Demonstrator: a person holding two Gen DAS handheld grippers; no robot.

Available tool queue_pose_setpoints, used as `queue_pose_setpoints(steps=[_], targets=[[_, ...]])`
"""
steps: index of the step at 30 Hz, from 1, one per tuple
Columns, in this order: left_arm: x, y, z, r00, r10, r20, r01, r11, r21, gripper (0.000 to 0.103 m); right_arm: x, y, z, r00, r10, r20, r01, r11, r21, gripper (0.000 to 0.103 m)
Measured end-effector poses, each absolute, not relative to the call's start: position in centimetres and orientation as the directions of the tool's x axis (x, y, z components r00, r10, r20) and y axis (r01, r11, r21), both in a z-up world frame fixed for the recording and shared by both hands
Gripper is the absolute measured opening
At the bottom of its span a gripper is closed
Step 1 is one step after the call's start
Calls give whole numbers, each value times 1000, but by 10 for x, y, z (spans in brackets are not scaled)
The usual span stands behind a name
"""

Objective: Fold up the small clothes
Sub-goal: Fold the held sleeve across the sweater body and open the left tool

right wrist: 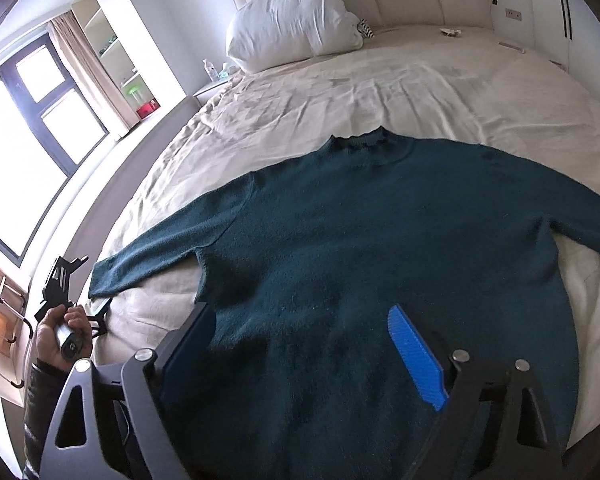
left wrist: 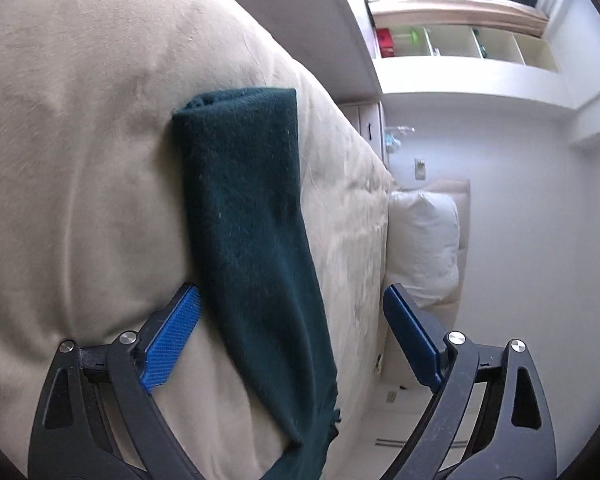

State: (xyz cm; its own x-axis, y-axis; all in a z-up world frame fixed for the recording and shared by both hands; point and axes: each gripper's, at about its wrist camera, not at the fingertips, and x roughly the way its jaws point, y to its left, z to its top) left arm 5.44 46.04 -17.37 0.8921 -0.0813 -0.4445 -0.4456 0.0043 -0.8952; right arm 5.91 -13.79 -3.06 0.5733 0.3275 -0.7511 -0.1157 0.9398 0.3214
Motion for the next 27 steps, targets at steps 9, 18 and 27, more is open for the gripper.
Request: queue_pose_setpoints(steps=[9,18,27], targets=[[79,479,-183,862,-32,-506,-506,6,-863,30,66,-146,-34,583,327,-743,-109,939,327,83],[182,338,-70,796,0,-605,-364,800,-478,13,90,-183,-52,575,343,-743,-42,919,393,77],[190,58,-123,788,125,-603,190,882,430,12,149,-217,-69,545,469,-695,-9,832,555,77]])
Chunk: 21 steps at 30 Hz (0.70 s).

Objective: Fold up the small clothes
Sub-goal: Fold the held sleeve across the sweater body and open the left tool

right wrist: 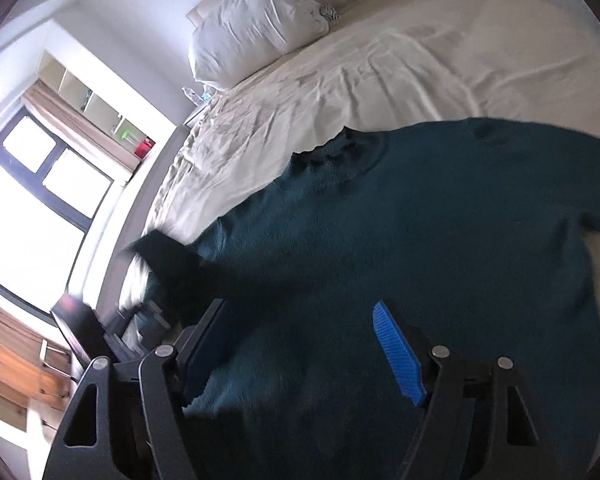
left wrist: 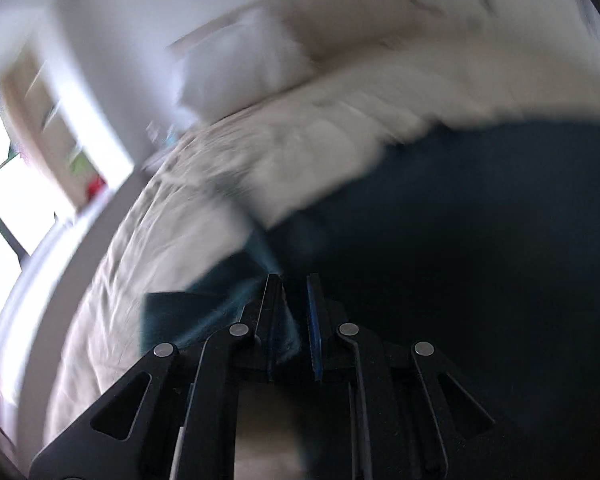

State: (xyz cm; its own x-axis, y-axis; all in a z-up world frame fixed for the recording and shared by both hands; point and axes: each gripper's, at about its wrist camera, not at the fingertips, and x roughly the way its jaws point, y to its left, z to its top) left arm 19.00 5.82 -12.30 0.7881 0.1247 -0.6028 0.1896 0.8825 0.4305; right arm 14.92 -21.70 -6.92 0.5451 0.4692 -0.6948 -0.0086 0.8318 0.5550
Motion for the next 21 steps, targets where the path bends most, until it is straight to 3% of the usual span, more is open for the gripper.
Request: queue_pose_setpoints(steps=[4,12,17,19,21], targets=[[179,43,-156,760,141,-634,229,856,464,11,180,-208,-87,478,542,-691,-14,792,610,77],[162,50,-155,762,124,-636,208,883,421,11,248,-150,-143,275,704,-654,7,679,734,77],[166,59,-147,763,113,-636,190,902,388,11,276,-122,-168,215,743,-633,78,633,770,71],[167,60,-148,764,112,-635,189,903,386,11,284,-114,-166,217,758,-616,71,617,784,63],[168,61,-147,768,112,-630,183,905,384,11,292,-105,-167,198,762,-617,53,620,783,38]])
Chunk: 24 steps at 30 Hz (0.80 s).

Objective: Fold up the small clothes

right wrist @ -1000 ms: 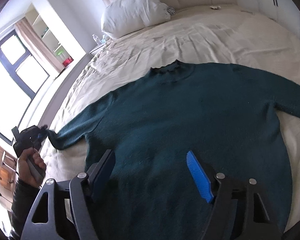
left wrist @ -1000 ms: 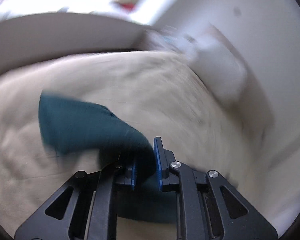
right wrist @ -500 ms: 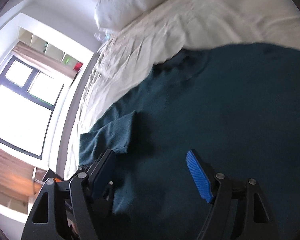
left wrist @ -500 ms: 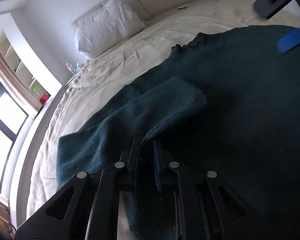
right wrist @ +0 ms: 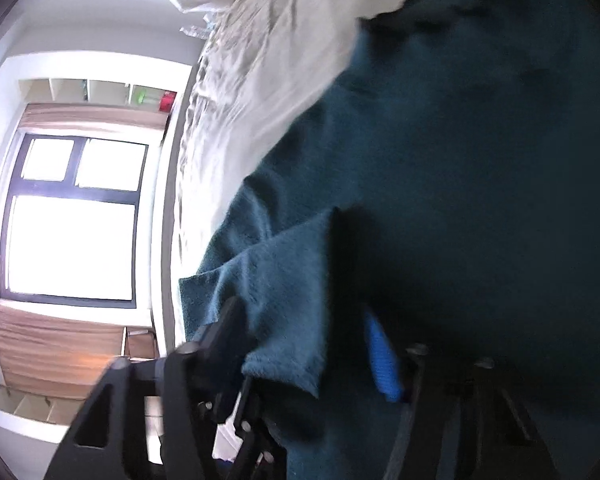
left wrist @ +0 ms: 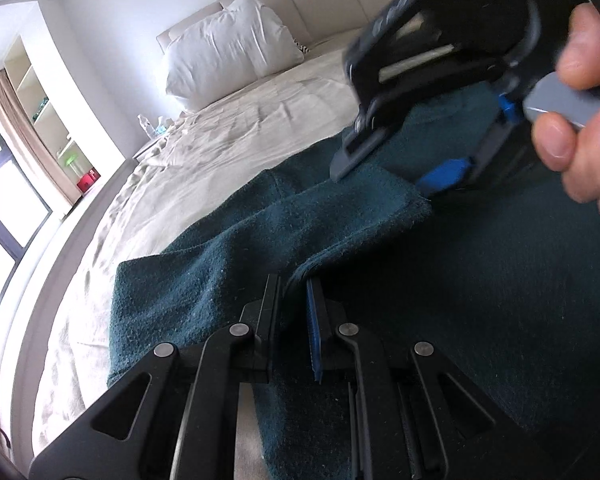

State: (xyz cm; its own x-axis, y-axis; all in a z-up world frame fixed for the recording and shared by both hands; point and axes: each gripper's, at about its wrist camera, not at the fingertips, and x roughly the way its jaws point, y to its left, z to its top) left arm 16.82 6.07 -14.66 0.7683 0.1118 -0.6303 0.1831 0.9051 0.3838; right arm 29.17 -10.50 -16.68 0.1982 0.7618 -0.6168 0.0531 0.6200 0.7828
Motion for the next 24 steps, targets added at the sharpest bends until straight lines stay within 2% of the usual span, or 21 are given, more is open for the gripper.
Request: queue_pose_setpoints(steps=[1,2,7,14,20,24], targets=[[169,62,-145,771,111,-627,179,907,380,11,295,-101,-167,189,751,-633,51,636,770,29],[169,63,-143,773,109,-625,174,911,374,11,296,-100,-167,186,745,-641,46,645,763,11],[166,79,-128,772,54,-634,155,950,270,12,294,-102,-150,227,735,-639,-29,661,750,9],[155,146,-79,800,-94,-593,72,996,-61,12,296,-164,-118,376,639,-671,-35,733,679,8],[183,227,-73,761,-112,-639,-101,952,-288,12,296,-225,-117,453,570,-686,45,753,656,8],[196,247,-68,749,-99,-655,-134,945,-297,12,288,-264,-122,491,519,-699,98,765,636,8]])
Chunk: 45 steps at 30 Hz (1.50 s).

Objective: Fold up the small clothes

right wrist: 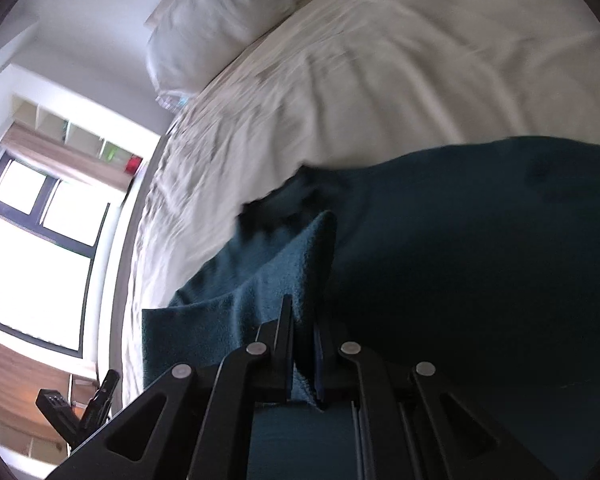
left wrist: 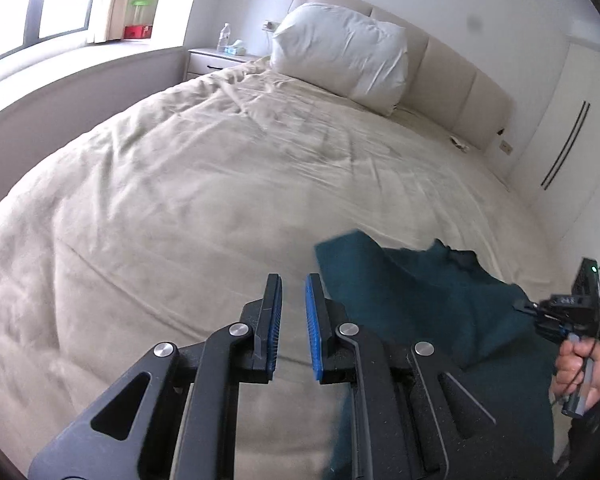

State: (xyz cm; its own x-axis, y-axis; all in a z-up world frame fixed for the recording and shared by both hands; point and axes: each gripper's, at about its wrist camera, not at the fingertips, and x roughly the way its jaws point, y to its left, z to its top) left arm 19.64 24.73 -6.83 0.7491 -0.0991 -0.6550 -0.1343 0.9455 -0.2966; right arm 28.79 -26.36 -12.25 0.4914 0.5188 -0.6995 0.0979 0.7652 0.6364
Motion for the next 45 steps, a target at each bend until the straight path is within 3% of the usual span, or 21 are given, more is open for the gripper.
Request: queue_pose_setpoints(steps=[13,23,34,45], targets=[[242,191,-75,689,-172,-704,-17,967,-253,12,291,-284,-137,492,449,-746,143,803,578,8],[266,189,-106,640,-177,-748,-37,965,-260,12,279,-308,-150,470,414,-780,205,808,553,8],[284,143,-126,591,-128,-796,79,992,-100,12,266,-317,-154,462,429,-776,250,776,578,8],[290,139,-152,553,-84,-829,112,993,-27,12,267,-324,-163,460,439,-772,273,757,593,8]])
